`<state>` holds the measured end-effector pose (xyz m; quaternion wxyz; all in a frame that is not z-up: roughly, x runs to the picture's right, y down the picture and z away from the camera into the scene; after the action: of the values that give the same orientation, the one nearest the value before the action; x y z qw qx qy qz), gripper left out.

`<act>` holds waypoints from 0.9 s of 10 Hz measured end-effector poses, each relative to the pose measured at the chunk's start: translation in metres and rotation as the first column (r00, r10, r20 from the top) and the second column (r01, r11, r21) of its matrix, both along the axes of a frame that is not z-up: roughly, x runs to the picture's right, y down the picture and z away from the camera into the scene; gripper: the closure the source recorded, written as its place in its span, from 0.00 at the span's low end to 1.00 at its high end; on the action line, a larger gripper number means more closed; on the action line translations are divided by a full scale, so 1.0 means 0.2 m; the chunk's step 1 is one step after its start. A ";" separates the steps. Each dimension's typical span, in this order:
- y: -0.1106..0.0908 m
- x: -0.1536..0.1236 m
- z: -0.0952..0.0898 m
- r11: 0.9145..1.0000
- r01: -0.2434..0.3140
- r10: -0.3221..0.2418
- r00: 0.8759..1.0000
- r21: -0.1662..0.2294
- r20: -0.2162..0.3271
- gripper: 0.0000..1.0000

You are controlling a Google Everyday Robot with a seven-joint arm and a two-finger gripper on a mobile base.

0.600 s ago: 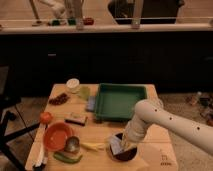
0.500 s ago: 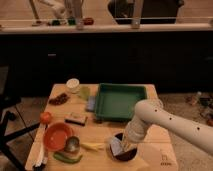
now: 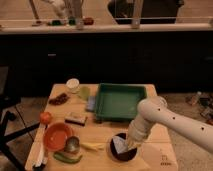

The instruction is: Wipe purple bowl with towel

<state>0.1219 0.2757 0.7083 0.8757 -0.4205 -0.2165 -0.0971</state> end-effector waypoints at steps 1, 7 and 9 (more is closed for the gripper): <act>-0.03 0.01 0.02 1.000 0.001 -0.001 1.000 0.005 -0.010 0.96; -0.06 -0.18 0.05 0.998 0.056 -0.056 0.996 0.002 0.068 0.96; -0.02 -0.21 0.00 0.997 0.071 -0.070 0.993 -0.001 0.098 0.96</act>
<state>0.0794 0.2717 0.7079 0.8592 -0.4245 -0.2443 -0.1481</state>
